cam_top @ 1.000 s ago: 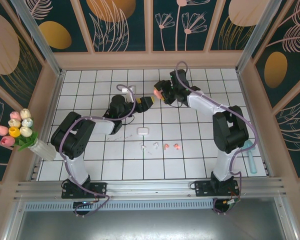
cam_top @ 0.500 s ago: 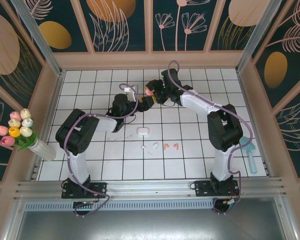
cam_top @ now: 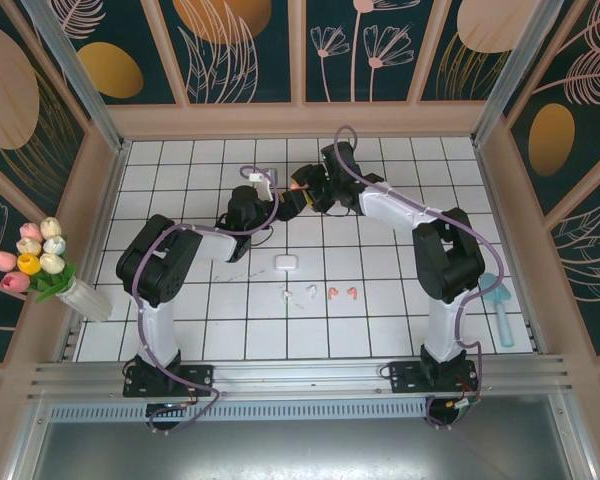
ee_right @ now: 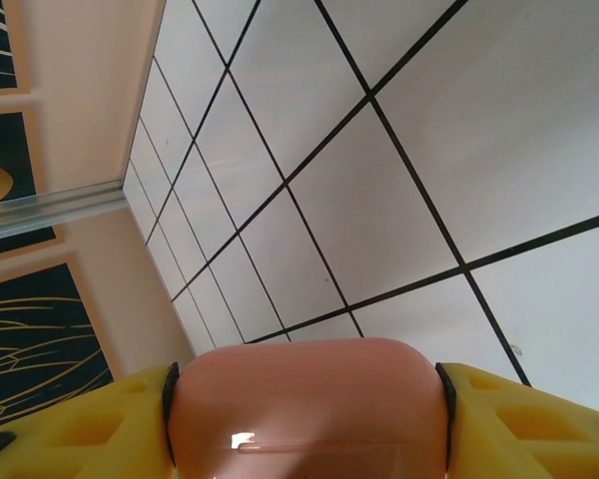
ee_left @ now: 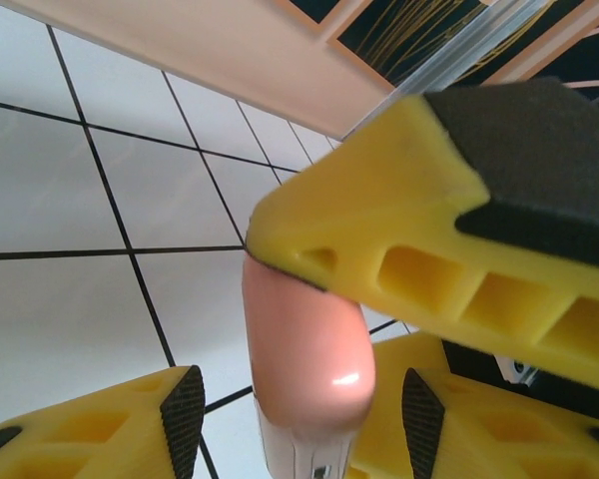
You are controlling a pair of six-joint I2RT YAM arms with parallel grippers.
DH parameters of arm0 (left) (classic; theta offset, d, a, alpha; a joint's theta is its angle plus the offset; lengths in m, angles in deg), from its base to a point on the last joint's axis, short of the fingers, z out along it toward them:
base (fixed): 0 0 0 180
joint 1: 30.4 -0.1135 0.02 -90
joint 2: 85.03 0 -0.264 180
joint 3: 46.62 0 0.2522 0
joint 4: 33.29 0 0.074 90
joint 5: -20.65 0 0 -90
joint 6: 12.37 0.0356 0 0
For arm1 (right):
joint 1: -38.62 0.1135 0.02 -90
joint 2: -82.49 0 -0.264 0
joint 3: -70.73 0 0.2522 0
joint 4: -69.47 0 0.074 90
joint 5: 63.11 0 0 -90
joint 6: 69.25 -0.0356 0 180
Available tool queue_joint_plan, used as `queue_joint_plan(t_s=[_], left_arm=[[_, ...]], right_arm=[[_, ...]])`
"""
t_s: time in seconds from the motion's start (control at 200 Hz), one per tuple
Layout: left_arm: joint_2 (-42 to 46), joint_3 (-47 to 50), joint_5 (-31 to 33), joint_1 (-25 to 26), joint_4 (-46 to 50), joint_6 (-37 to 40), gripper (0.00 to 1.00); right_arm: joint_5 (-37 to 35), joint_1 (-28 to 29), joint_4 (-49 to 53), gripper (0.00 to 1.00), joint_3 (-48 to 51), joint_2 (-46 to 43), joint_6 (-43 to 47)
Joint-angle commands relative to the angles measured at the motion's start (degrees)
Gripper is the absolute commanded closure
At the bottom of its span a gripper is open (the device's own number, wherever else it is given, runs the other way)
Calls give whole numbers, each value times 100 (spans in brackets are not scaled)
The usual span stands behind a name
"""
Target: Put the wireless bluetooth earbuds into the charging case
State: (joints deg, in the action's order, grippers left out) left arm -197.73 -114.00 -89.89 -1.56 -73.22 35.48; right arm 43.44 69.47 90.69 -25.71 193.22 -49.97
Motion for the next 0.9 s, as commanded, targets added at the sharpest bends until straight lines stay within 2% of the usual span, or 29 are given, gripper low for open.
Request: queue_joint_plan(t_s=[0.0,0.24,0.54,0.896], left_arm=[[-107,-174,93,-11,-60,123,45],[-228,-402,67,-29,-84,71,52],[-324,-355,54,-28,-271,-55,66],[-322,-348,41,-32,-307,-80,92]], right_arm=[[5,17,-137,43,115,-238,-63],[66,17,-261,42,225,-334,-114],[126,17,-379,43,243,-358,-196],[164,17,-551,43,339,-419,-324]])
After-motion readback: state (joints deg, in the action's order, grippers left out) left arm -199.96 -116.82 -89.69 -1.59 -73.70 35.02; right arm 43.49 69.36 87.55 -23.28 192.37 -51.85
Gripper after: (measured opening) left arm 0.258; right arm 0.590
